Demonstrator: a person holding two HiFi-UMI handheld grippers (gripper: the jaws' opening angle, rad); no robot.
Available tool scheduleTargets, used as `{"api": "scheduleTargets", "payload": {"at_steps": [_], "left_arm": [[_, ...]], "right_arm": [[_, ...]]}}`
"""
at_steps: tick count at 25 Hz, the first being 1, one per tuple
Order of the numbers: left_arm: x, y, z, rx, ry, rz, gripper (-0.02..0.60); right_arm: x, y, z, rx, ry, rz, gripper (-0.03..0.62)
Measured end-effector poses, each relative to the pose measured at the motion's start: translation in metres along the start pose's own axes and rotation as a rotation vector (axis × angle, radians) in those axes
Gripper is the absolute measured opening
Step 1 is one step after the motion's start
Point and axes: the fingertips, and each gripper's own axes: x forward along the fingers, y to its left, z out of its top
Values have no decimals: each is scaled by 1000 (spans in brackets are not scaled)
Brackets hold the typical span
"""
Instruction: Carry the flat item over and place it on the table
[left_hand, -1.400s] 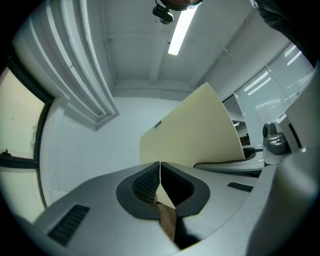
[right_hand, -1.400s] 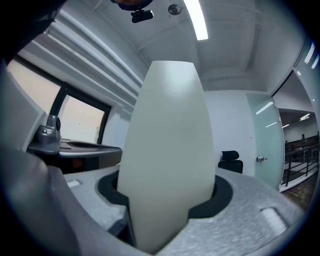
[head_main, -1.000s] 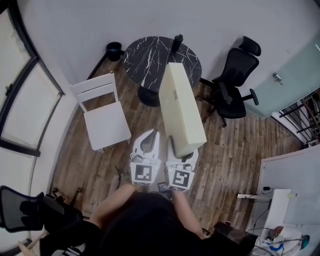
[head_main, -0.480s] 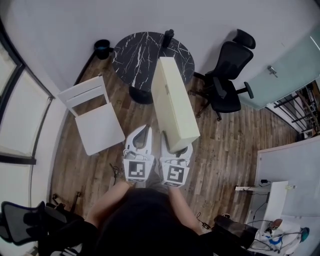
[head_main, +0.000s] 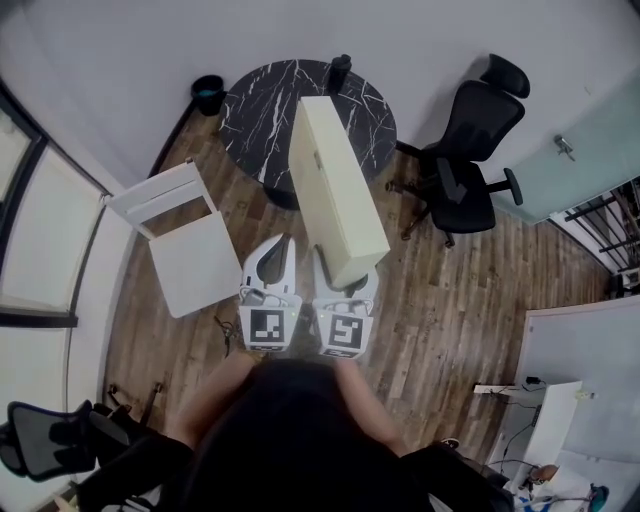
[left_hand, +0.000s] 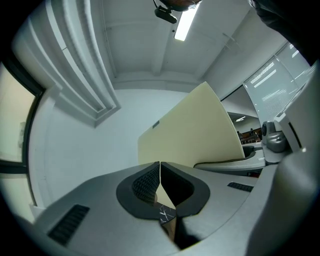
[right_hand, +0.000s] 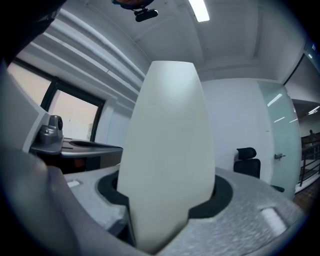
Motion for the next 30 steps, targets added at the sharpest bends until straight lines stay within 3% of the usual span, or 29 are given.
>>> {"api": "scheduleTargets", "payload": {"at_steps": [4, 13, 15, 18, 30], "left_arm": [[49, -5, 6, -26, 12, 32, 2], [137, -32, 12, 45, 11, 34, 2], [149, -38, 10, 28, 13, 33, 2], [165, -42, 10, -51, 26, 61, 2], [236, 16, -18, -88, 19, 31, 2]], "right_arm": [[34, -35, 3, -1, -16, 19, 288], [88, -117, -1, 6, -19, 32, 287], [96, -127, -5, 18, -24, 35, 287], [111, -137, -14, 37, -11, 44, 287], [209, -129, -41, 110, 72, 79, 287]]}}
